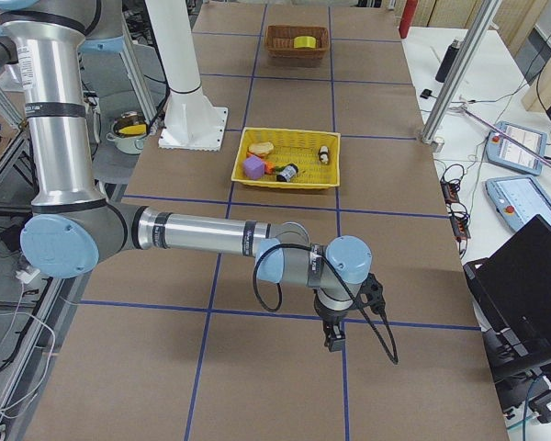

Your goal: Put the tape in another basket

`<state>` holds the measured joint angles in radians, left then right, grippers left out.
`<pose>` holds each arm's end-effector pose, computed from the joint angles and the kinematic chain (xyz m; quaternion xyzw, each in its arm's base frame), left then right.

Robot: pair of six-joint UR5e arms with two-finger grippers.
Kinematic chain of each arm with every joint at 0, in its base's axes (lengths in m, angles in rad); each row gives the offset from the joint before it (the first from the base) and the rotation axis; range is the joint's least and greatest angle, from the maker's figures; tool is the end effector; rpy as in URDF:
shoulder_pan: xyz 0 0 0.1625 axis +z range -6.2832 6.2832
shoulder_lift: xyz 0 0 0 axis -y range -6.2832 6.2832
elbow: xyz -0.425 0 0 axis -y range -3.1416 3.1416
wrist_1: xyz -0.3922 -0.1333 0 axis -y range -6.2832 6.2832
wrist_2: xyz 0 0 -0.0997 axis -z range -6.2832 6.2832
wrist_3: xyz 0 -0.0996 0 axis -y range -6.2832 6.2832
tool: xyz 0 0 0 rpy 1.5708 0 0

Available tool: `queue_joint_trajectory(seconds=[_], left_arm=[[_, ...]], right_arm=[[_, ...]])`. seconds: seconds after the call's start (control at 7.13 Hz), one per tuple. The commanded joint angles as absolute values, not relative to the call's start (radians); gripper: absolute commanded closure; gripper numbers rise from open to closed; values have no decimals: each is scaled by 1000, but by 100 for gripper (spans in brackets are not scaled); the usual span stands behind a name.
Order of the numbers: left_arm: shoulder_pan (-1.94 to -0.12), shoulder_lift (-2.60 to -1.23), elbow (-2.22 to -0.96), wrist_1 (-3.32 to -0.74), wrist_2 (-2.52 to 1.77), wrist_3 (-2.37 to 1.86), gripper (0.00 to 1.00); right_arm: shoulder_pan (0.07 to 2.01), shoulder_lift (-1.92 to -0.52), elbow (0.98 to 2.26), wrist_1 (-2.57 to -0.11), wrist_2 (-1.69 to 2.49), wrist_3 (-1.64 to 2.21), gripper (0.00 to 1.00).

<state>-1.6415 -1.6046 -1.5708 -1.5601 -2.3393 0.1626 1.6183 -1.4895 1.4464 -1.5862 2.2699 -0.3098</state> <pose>-0.0998 -0.5019 0.6433 0.0543 0.3710 0.0469 0.9258 0.0939 -0.5175 0.6849 0.0338 -0.3418 -0.1129 0.9324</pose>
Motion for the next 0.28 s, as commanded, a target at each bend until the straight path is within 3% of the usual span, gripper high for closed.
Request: queue_joint_trajectory(seconds=[0.0,0.14], left_arm=[[-1641,-1605,-1571,-1560,-2339,163,1],[-1641,-1605,-1571,-1560,-2339,163,1]], right_arm=[[1618,-1489,1448,-1586,2270,-310,0],[1618,-1489,1448,-1586,2270,-310,0]])
